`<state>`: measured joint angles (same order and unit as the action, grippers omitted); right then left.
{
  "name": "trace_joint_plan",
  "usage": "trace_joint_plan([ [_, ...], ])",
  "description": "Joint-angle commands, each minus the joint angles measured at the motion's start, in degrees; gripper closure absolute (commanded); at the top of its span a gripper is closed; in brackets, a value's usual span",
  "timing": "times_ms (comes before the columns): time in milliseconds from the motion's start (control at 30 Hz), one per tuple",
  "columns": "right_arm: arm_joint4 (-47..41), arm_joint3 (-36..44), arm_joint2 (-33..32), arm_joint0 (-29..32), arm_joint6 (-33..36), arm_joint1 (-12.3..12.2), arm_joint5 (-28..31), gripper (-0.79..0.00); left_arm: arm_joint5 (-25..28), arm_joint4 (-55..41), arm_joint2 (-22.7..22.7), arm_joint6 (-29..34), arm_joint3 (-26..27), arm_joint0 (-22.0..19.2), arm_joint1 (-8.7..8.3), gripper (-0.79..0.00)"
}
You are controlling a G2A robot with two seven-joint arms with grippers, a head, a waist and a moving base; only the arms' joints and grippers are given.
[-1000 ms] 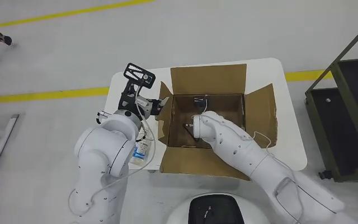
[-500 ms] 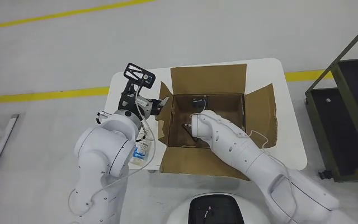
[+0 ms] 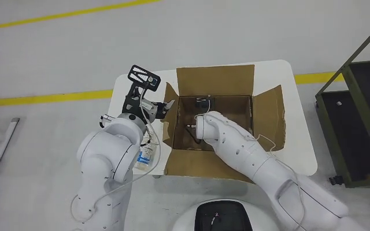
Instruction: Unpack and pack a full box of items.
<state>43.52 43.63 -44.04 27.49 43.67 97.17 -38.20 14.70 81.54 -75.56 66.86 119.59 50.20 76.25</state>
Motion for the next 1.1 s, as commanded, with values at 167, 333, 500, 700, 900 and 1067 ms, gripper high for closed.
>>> trace_joint_plan([
  [167,4.8,23.4,-10.7,11.7,1.6,-5.6,1.8,0.0,0.0,0.0,0.0,0.0,0.0,0.0,0.0,-0.785],
  [333,12.2,50.4,-21.3,27.7,4.6,-10.0,6.8,0.0,0.0,0.0,0.0,0.0,0.0,0.0,0.0,-0.785],
  [500,8.6,67.2,-31.0,39.4,3.9,-11.9,14.9,0.0,0.0,0.0,0.0,0.0,0.0,0.0,0.0,-0.785],
  [700,-9.8,70.9,-41.2,46.5,-0.8,-12.5,24.8,0.0,0.0,0.0,0.0,0.0,0.0,0.0,0.0,-0.785],
  [900,-10.8,70.7,-41.5,46.7,-0.8,-12.5,25.5,0.0,0.0,0.0,0.0,0.0,0.0,0.0,0.0,-0.785],
  [1067,-10.8,70.7,-41.5,46.7,-0.8,-12.5,25.5,0.0,0.0,0.0,0.0,0.0,0.0,0.0,0.0,-0.785],
])
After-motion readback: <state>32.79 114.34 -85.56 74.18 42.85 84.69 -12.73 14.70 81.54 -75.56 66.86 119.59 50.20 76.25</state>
